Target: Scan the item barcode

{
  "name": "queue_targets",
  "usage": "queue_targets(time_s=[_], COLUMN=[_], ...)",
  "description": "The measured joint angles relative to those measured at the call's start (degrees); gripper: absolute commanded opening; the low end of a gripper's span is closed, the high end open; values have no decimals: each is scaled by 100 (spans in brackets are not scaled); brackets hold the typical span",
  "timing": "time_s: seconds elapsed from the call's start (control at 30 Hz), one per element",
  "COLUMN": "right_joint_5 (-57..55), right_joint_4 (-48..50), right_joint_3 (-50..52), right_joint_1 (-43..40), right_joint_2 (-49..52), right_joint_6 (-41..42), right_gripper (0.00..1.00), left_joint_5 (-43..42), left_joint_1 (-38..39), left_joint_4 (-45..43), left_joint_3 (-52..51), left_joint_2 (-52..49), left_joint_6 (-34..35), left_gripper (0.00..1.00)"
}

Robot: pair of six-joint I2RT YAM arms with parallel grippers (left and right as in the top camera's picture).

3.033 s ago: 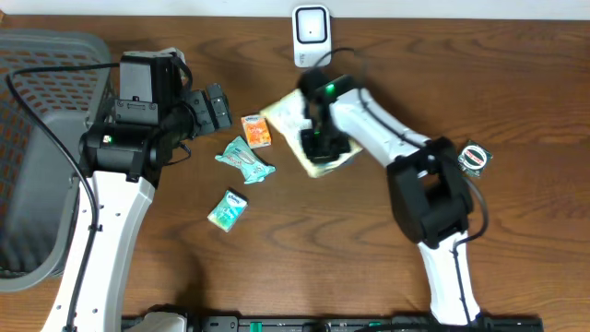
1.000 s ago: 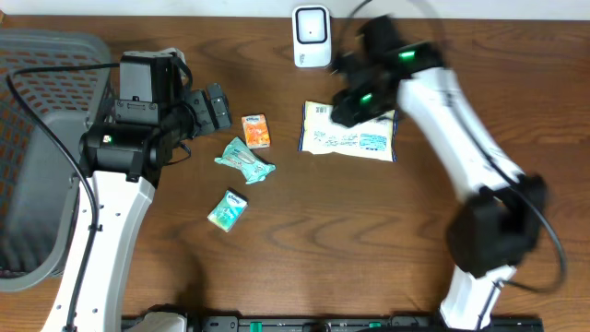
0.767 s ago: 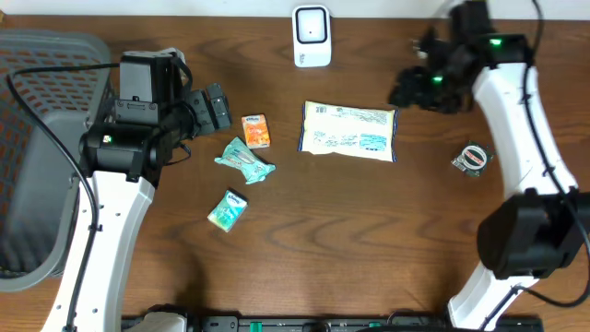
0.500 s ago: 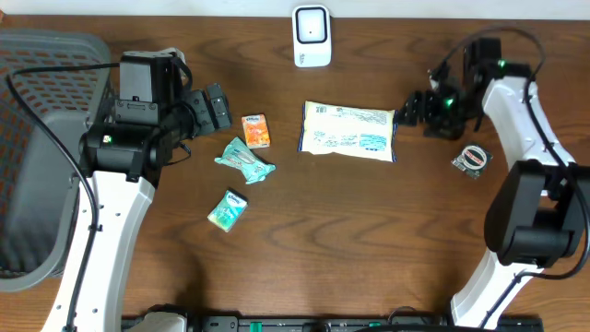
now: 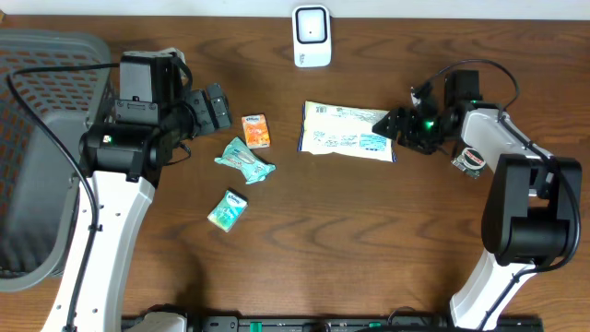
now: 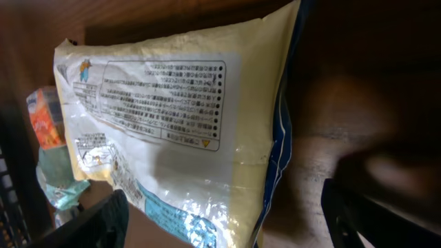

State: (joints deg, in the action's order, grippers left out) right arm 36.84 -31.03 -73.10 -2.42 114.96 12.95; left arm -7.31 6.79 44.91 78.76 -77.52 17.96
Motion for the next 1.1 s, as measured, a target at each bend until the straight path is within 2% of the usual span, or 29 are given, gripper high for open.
queue_targets(time_s=[0.4,0.43,0.47,0.5,0.57,0.63,0.77,1.1], right_joint_5=[66,109,125,192,448,538,1047,1322], right_joint_4=[1318,1486,1611,1746,1980,2094,2304,2168], right_joint_3=[396,396,387,376,289,247,236,238], right_joint_1=[389,472,535,595,654,664,660,660], right_joint_2=[42,96,155,240,492,645,933,981], right_joint_6=[632,785,798,883,966,1001,1051,1001], right_gripper=[81,77,68,64,40,23,1,1], left_joint_5=[0,0,0,0,0,0,0,0], left_joint_1=[0,0,0,0,0,0,0,0], left_joint_4=[-2,-2,-2,-4,-2,2,-2,-2], left_joint_3=[0,0,0,0,0,0,0,0], left_joint_2=[0,0,0,0,0,0,0,0], left_joint_6=[0,0,0,0,0,0,0,2], left_gripper=[98,98,98,98,98,98,97,98])
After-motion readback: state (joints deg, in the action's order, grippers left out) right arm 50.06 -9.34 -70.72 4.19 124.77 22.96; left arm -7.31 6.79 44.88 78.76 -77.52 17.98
